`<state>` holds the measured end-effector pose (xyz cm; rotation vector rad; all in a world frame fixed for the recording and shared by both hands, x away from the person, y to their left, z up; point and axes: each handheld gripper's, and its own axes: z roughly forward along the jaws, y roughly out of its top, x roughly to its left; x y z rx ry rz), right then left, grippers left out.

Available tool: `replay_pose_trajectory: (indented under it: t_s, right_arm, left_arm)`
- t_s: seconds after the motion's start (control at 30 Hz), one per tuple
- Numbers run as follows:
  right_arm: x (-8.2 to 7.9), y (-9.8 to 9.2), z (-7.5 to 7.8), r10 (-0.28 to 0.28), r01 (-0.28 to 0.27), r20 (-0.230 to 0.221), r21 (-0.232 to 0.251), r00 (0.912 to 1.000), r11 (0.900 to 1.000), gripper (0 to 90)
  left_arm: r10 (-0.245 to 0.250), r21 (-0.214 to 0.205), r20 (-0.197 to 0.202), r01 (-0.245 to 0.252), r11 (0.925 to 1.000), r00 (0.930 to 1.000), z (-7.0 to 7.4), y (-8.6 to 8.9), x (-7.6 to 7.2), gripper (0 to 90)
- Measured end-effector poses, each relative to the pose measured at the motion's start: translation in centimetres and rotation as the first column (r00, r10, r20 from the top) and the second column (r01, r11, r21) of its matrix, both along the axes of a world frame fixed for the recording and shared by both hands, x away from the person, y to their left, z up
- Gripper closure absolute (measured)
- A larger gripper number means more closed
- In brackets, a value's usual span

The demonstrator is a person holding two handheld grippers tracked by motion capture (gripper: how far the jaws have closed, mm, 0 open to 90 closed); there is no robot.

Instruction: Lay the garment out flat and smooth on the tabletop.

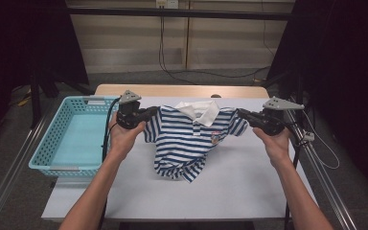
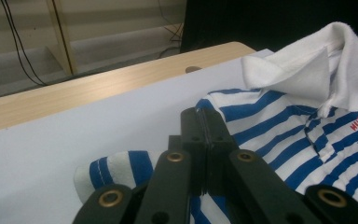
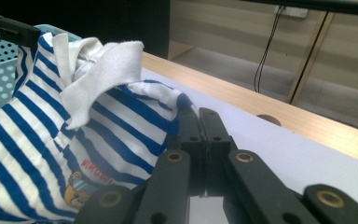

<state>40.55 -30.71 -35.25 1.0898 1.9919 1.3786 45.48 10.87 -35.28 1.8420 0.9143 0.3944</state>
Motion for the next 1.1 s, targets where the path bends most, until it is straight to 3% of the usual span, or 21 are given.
replay_pose_trajectory:
  t_s: [0.07,0.1,0.13,0.33,0.43,0.47,0.7,0.77,0.87,1.0,1.07,1.1]
  right_arm:
    - [0.7,0.0,-0.5,-0.006,0.006,-0.015,-0.004,0.9999,1.0000,90.0]
    - [1.0,0.0,-0.8,-0.012,0.012,-0.027,0.002,0.9995,0.9999,90.0]
    - [1.4,0.0,-1.1,-0.014,0.014,-0.038,0.006,0.9992,0.9999,90.0]
    - [3.6,0.3,-2.2,-0.027,0.026,-0.068,-0.013,0.9974,0.9996,90.0]
    - [5.0,0.6,-2.5,-0.037,0.035,-0.083,-0.028,0.9958,0.9990,90.0]
    - [5.5,0.7,-2.6,-0.036,0.034,-0.085,-0.032,0.9957,0.9989,90.0]
    - [9.0,1.5,-4.4,-0.064,0.055,-0.137,-0.072,0.9885,0.9959,88.1]
    - [9.7,1.6,-5.0,-0.108,0.094,-0.134,-0.104,0.9850,0.9901,76.0]
    - [10.3,1.2,-5.6,-0.149,0.135,-0.135,-0.113,0.9795,0.9845,70.6]
    - [9.8,0.7,-5.5,-0.162,0.148,-0.132,-0.106,0.9780,0.9833,63.7]
    - [9.1,0.7,-5.4,-0.150,0.139,-0.134,-0.089,0.9795,0.9862,61.4]
    - [8.7,0.7,-5.4,-0.141,0.130,-0.138,-0.084,0.9803,0.9879,60.9]
  left_arm:
    - [0.006,0.021,-0.003,-0.006,0.9998,1.0000,-0.3,-0.3,0.4,89.4]
    - [-0.004,0.058,-0.007,0.005,0.9983,1.0000,-0.5,-0.1,0.8,89.4]
    - [0.025,0.019,-0.020,-0.024,0.9995,0.9995,-0.8,-0.3,1.0,89.4]
    - [0.046,0.054,-0.053,-0.043,0.9976,0.9975,-1.9,-0.4,3.1,89.4]
    - [0.067,0.048,-0.073,-0.063,0.9968,0.9951,-2.3,-0.5,4.3,89.4]
    - [0.068,0.066,-0.075,-0.063,0.9959,0.9949,-2.4,-0.5,4.7,89.4]
    - [0.117,0.089,-0.123,-0.106,0.9903,0.9854,-4.3,-0.4,7.0,88.1]
    - [0.156,0.098,-0.119,-0.144,0.9846,0.9807,-4.9,-0.4,7.3,79.5]
    - [0.165,0.091,-0.118,-0.155,0.9838,0.9792,-4.9,-0.2,7.3,64.1]
    - [0.119,0.066,-0.117,-0.112,0.9916,0.9860,-4.3,-0.1,6.7,46.5]
    - [0.099,0.027,-0.107,-0.097,0.9950,0.9893,-4.0,-0.2,6.1,38.8]
    - [0.083,0.027,-0.109,-0.080,0.9964,0.9905,-3.8,-0.2,5.7,35.7]
